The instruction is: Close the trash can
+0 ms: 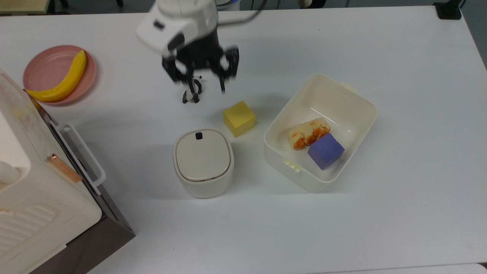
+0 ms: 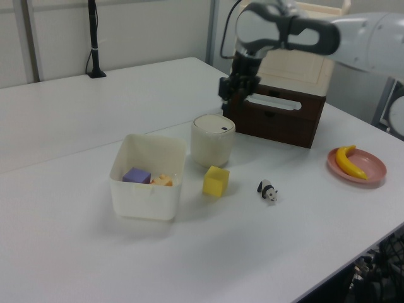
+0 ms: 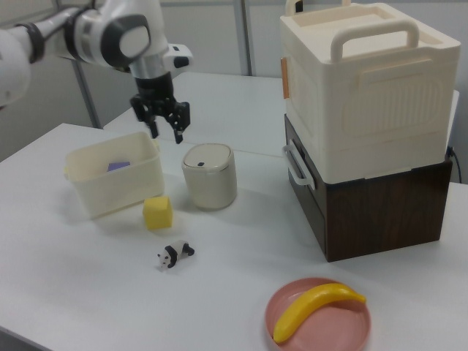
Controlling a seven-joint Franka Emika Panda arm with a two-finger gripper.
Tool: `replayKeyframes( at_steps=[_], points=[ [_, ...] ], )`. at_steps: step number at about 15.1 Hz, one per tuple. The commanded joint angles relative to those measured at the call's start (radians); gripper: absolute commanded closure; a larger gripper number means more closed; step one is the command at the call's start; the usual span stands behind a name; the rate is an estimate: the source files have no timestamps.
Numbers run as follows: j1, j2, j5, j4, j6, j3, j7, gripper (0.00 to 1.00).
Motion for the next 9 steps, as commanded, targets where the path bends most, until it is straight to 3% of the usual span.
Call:
replayKeyframes(
  at_steps=[1, 9],
  points=[
    [0.012, -0.134, -0.137, -0.088, -0.223, 0.000, -0.015, 0.00],
    [-0.012, -0.141, -0.145, -0.079, -0.231, 0.000, -0.013, 0.00]
  ],
)
